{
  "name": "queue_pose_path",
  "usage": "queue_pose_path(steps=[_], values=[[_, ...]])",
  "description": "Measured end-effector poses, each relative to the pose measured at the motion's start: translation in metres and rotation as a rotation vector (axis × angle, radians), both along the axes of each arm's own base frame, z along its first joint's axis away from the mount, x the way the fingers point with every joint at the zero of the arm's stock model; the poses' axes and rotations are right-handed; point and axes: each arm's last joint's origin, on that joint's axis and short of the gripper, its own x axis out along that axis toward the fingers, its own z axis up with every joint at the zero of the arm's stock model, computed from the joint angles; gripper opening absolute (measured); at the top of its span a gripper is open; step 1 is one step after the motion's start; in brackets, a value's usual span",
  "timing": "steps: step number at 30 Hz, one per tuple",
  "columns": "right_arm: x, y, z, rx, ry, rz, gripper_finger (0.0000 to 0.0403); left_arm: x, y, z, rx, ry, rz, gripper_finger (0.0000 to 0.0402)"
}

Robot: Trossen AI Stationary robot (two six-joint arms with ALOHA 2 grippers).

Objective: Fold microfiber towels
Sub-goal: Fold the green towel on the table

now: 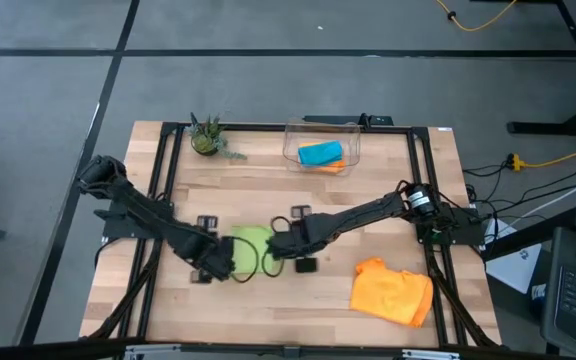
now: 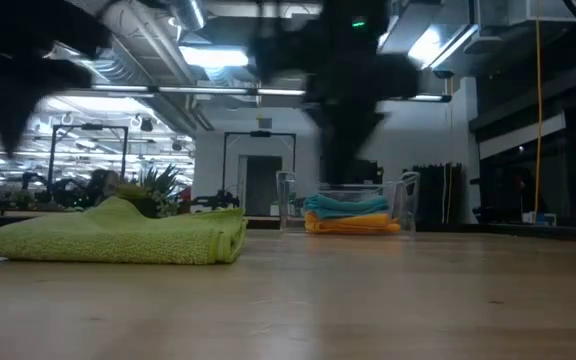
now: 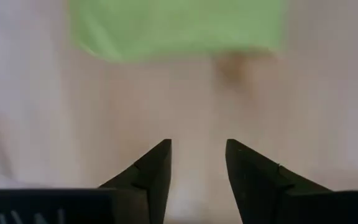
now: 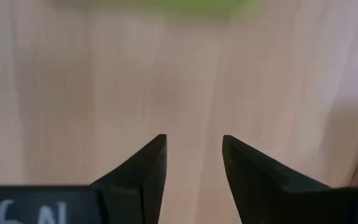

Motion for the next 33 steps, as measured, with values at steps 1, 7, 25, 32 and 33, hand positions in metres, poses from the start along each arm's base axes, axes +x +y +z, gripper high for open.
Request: queue_pose_path(steps=[1,7,25,32,33], values=[[-0.007,-0.001,0.001,0.011,0.057,-0.038,0.0157,-0.005,-0.003,0.003,-0.039,0.022,0.003,0.0143],[-0.025,0.012,0.012,-0.007,0.125,-0.074,0.0149,-0.031,-0.018,0.026,-0.147,-0.052,0.059,0.0143],[-0.062,0.049,-0.015,0.330,-0.815,-0.039,0.0141,-0.069,-0.033,-0.023,-0.219,-0.607,0.093,0.0143],[-0.042,0.058,-0.042,0.258,-0.898,0.132,0.0141,-0.053,-0.032,-0.036,-0.130,-0.748,-0.057,0.0143],[-0.036,0.059,-0.044,0.229,-0.902,0.154,0.0141,-0.051,-0.033,-0.037,-0.114,-0.763,-0.084,0.0143]])
